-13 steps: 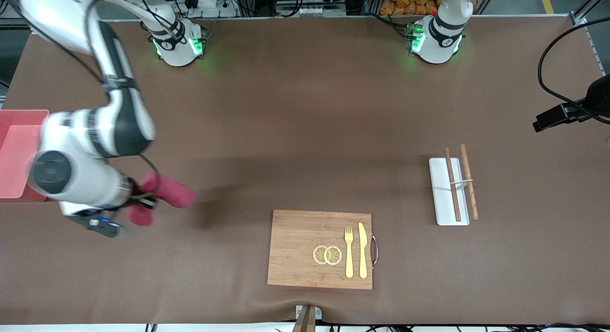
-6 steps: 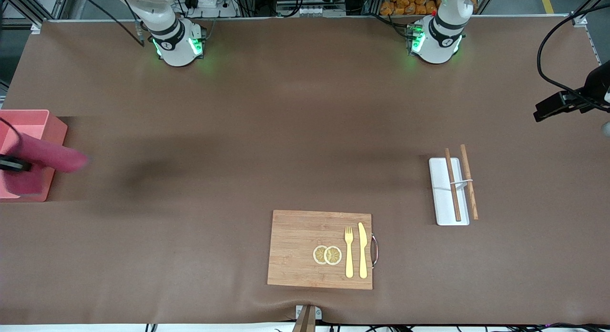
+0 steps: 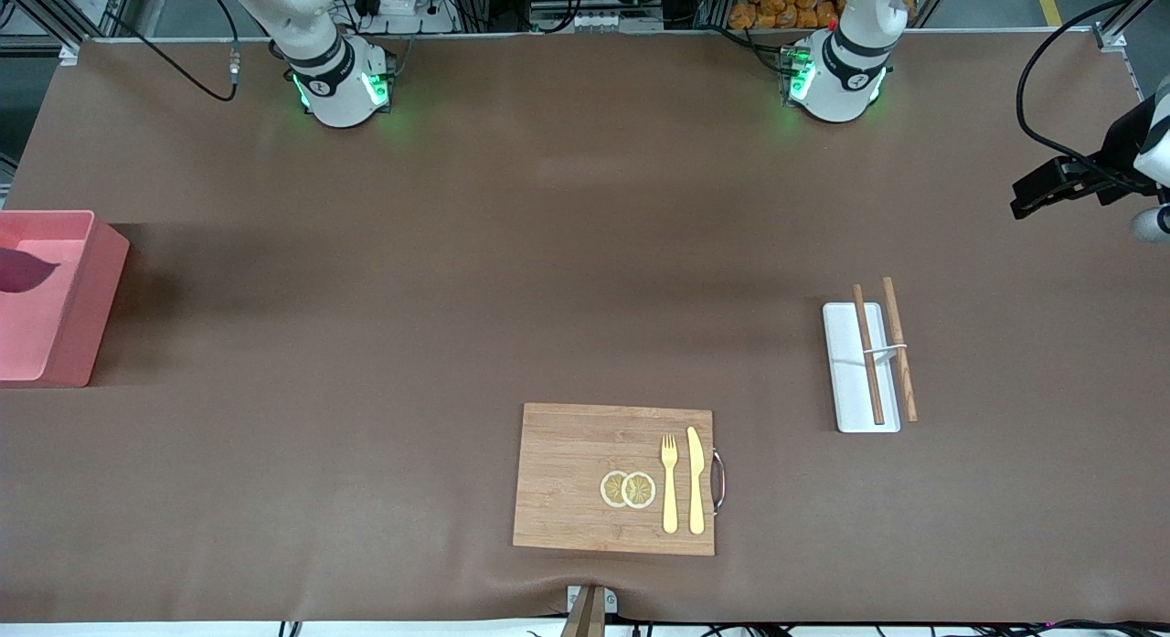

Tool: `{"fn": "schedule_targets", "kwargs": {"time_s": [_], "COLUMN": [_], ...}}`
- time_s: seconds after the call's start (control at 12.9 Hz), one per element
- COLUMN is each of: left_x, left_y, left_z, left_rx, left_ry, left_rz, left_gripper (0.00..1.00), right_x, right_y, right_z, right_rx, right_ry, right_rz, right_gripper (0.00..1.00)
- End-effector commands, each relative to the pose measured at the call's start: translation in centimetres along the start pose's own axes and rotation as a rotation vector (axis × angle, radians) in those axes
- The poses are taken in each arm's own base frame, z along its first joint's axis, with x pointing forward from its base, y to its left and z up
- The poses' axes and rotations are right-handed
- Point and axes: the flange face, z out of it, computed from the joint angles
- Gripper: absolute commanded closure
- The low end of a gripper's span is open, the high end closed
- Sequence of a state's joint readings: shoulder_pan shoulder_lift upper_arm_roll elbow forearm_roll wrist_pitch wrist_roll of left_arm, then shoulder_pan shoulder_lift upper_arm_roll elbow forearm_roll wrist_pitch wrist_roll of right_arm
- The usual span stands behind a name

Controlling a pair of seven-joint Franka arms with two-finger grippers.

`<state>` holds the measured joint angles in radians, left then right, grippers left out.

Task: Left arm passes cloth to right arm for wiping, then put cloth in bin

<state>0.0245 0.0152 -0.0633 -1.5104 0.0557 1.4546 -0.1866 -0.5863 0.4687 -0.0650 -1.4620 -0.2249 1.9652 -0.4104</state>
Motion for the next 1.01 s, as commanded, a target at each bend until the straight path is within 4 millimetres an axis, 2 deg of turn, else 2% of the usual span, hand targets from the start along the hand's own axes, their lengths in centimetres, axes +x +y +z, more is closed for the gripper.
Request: {"fn": "schedule_targets", "kwargs": {"time_s": [0.0, 0.08, 0.15, 0.23, 0.31, 0.39, 0.46, 0.54, 0.62, 0.77, 0.93], "left_x": [-0.1, -0.1, -0.2, -0.2, -0.3, -0.3, -0.2, -0.2, -0.2, -0.2, -0.4], "left_y": [-0.5, -0.5, -0.6, -0.6, -0.7, -0.6, -0.6, -0.6, -0.8, -1.0, -0.9], "left_z": [0.1, 0.1, 0.1, 0.1, 0.0, 0.0, 0.0, 0.0, 0.0, 0.0, -0.3], "left_rx": [-0.015, -0.015, -0.015, -0.015, -0.015, -0.015, -0.015, -0.015, -0.015, -0.017, -0.017], "left_ry": [0.011, 0.011, 0.011, 0.011, 0.011, 0.011, 0.013, 0.013, 0.012, 0.012, 0.018], "left_rz": [0.010, 0.010, 0.010, 0.010, 0.010, 0.011, 0.010, 0.010, 0.007, 0.004, 0.006], "left_gripper": [0.00, 0.00, 0.00, 0.00, 0.00, 0.00, 0.00, 0.00, 0.00, 0.00, 0.00], "right_x": [0.4, 0.3, 0.5, 0.5, 0.3, 0.1, 0.3, 0.8, 1.5, 3.7, 4.6], "right_y": [2.3, 3.0, 2.7, 2.6, 2.7, 3.1, 2.7, 2.0, 1.0, -3.7, -8.9], "right_z": [5.3, 7.4, 8.6, 9.6, 9.9, 9.6, 9.1, 7.8, 5.6, 0.5, -5.1], "right_rx": [-0.016, -0.008, -0.005, 0.001, 0.005, 0.015, 0.015, 0.009, -0.004, -0.027, -0.005], "right_ry": [0.003, -0.003, -0.013, -0.025, -0.026, -0.020, -0.018, -0.002, 0.024, 0.077, 0.106], "right_rz": [-0.051, -0.039, -0.043, -0.047, -0.037, -0.026, -0.033, -0.045, -0.059, -0.123, -0.135], "right_gripper": [1.00, 1.00, 1.00, 0.76, 0.01, 0.00, 0.00, 0.00, 0.00, 0.00, 0.00]}}
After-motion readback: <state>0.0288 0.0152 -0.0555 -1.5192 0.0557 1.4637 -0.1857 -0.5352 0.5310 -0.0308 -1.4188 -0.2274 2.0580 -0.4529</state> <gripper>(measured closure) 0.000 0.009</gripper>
